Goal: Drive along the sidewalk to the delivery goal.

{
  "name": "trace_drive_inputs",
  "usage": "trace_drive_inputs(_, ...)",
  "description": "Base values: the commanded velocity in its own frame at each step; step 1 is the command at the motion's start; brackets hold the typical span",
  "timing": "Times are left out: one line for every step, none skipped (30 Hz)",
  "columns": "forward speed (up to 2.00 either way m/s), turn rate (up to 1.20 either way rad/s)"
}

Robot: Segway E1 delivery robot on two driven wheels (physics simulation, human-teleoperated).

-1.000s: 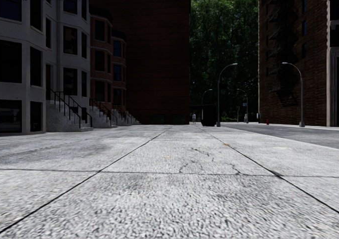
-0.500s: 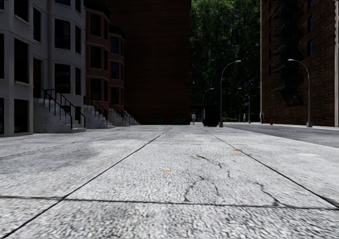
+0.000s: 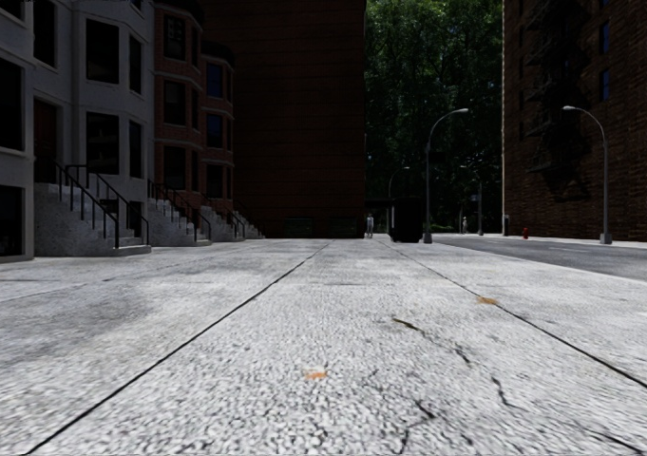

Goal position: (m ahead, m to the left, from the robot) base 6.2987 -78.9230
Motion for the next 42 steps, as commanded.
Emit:
trace_drive_inputs(2.00,0.00)
trace_drive_inputs(2.00,0.00)
trace_drive_inputs(2.00,0.00)
trace_drive_inputs(2.00,0.00)
trace_drive_inputs(2.00,0.00)
trace_drive_inputs(2.00,0.00)
trace_drive_inputs(2.00,0.00)
trace_drive_inputs(2.00,0.00)
trace_drive_inputs(2.00,0.00)
trace_drive_inputs(2.00,0.00)
trace_drive_inputs(2.00,0.00)
trace_drive_inputs(2.00,0.00)
trace_drive_inputs(2.00,0.00)
trace_drive_inputs(2.00,0.00)
trace_drive_inputs(2.00,0.00)
trace_drive_inputs(2.00,0.00)
trace_drive_inputs(2.00,0.00)
trace_drive_inputs(2.00,0.00)
trace_drive_inputs(2.00,0.00)
trace_drive_inputs(2.00,0.00)
trace_drive_inputs(2.00,0.00)
trace_drive_inputs(2.00,0.00)
trace_drive_inputs(2.00,0.00)
trace_drive_inputs(2.00,0.00)
trace_drive_inputs(2.00,0.00)
trace_drive_inputs(2.00,0.00)
trace_drive_inputs(2.00,0.00)
trace_drive_inputs(2.00,0.00)
trace_drive_inputs(2.00,0.00)
trace_drive_inputs(2.00,0.00)
trace_drive_inputs(2.00,0.00)
trace_drive_inputs(2.00,0.00)
trace_drive_inputs(2.00,0.00)
trace_drive_inputs(2.00,0.00)
trace_drive_inputs(2.00,0.00)
trace_drive_inputs(2.00,0.00)
trace_drive_inputs(2.00,0.00)
trace_drive_inputs(2.00,0.00)
trace_drive_inputs(2.00,0.00)
trace_drive_inputs(2.00,0.00)
trace_drive_inputs(2.00,0.00)
trace_drive_inputs(2.00,0.00)
